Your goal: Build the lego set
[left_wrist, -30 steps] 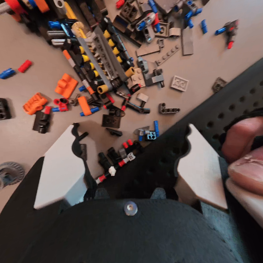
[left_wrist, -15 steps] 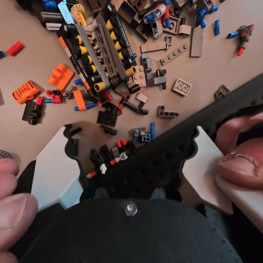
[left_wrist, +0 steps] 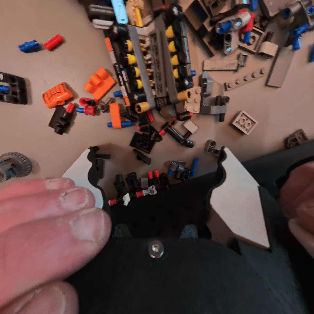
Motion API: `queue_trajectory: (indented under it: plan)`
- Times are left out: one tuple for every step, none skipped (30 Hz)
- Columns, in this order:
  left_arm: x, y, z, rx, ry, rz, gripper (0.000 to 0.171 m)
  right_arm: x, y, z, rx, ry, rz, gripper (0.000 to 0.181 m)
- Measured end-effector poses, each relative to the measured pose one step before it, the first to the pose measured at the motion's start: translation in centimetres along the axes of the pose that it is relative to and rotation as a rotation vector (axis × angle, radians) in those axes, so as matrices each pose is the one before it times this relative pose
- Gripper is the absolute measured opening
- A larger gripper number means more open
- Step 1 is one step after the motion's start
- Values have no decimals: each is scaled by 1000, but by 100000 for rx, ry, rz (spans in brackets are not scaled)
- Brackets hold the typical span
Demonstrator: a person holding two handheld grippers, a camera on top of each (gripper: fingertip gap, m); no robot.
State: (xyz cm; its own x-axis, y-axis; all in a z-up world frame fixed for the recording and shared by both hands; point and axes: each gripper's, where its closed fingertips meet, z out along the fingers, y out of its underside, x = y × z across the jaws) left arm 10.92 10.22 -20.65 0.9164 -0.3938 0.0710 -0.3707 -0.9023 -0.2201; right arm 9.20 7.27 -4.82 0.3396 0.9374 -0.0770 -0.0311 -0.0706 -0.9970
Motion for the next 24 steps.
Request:
queue_trajectory:
  plan:
    - [-406,-64,-72,-389,-2549,-2831,132,217,77,-82,-923,1753,-1860,27]
    - [-344,63,-142,-1061,-2233,-2752,130,182,151,-158,-1563,1135,-1649,29]
    - [-131,53,-212,-947,-837,-2943,130,238,159,-214,-1478,1409,-1697,30]
    - [156,-86,-299,-243,1116,-2817,126,327,188,-169,-1492,1903,-1755,28]
    - [198,24,-264,-212,901,-1998,122,222,250,-25,-1775,1536,-1346,28]
    - [-147,241,-224,-892,-1628,132,118,59,112,-9,-913,738,-677,28]
    - [3,141,-275,-189,-537,-47,114,-133,-194,-94,1111,-461,-115,28]
    - [196,217,-164,-804,587,-365,110,-138,-227,-116,1212,-713,-68,28]
    - [161,732,-103,-4564,489,207,106,-89,-129,-130,482,-505,-280,27]
    - [530,710,-87,-4951,3334,365,108,-67,-100,-107,110,-238,109,27]
    - [483,246,-66,-1357,3048,-513,110,-30,-142,-72,852,-205,1150,27]
    - [93,56,9,72,286,-953,109,-44,-113,-55,906,-916,1400,26]
    - [-60,82,-78,280,-790,-682,106,-65,-26,-58,415,-1009,377,26]
    - [-148,49,-198,830,-1107,-526,102,-132,-88,-52,720,-847,18,26]
    - [-271,8,-143,1256,-1885,-369,102,-171,-125,-7,692,-785,105,26]
    - [-289,-22,-44,997,-2038,13,103,-181,-39,-13,-205,-675,-627,26]
    - [-113,-27,-13,790,-755,321,103,-114,37,-12,-761,-143,-1030,26]
    - [-31,1,18,870,-131,60,104,-88,36,-4,-630,198,-1162,26]
    - [-61,393,-11,-1387,-493,-407,104,-144,41,-21,-683,-133,-1097,26]
    - [76,136,-118,259,378,-201,104,-186,-5,-22,-430,-373,-873,26]
    - [285,116,-187,77,1859,413,105,-163,-153,-46,280,-137,-613,26]
    - [281,70,-123,-118,1983,570,108,-115,-232,-43,401,221,-683,25]
    - [-131,180,-116,-675,-904,181,109,-85,-145,-4,-377,200,-397,25]
    - [167,-39,-145,1075,745,-476,109,-94,-92,-21,-441,-302,-148,25]
